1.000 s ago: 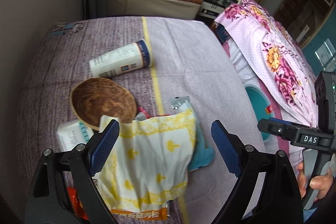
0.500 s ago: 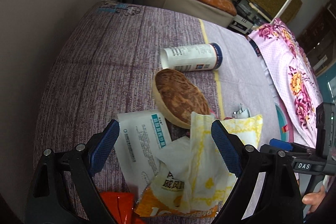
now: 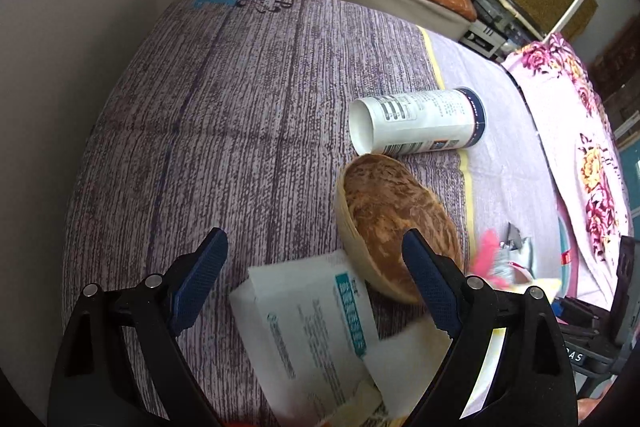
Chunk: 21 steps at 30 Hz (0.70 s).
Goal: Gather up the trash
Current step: 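Grasp the coconut shell with the left gripper while the right gripper grasps the blue wrapper, then lift and carry the shell and wrapper over the teal bin with both grippers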
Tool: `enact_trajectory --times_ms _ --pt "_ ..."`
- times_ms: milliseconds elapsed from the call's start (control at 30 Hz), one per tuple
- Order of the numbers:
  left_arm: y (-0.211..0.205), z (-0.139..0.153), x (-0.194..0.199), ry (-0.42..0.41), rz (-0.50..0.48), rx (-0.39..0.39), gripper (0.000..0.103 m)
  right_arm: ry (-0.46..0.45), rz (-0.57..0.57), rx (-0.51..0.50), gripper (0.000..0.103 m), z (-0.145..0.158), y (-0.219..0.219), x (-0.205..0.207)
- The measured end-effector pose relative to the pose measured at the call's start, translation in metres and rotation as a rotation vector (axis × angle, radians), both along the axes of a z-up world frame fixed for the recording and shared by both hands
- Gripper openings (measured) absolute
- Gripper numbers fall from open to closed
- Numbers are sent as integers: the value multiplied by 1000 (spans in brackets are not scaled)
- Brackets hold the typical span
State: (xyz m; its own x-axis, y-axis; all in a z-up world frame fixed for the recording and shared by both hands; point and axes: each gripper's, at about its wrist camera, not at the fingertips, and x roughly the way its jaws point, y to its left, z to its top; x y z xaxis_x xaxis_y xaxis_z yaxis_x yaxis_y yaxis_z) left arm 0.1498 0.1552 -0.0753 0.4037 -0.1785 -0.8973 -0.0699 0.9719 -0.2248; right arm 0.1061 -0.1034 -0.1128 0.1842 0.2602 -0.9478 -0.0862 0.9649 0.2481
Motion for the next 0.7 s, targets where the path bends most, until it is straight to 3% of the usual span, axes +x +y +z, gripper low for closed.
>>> enact_trajectory --times_ms 100,167,233,267,400,467,500,700 --pt "-6 -4 9 9 -34 15 78 -9 -7 0 33 2 -9 -2" --pt "-11 -9 15 27 -58 25 57 -11 -15 -4 33 3 -18 -6" --pt "-15 -15 19 44 -82 29 47 -6 -36 2 33 2 -27 -8" --pt "-18 -18 20 51 -97 37 34 -6 -44 4 33 3 -32 -8" --pt "-28 -14 17 18 -124 81 22 -11 -76 6 35 4 -44 -6" --pt "-26 -12 16 10 -116 60 15 -10 -84 6 46 5 -49 -6" --pt "-23 -10 15 8 -111 50 15 -9 -84 14 50 6 -49 -7" --pt "-14 -4 6 -7 -88 48 12 -31 -103 64 53 19 -63 -7"
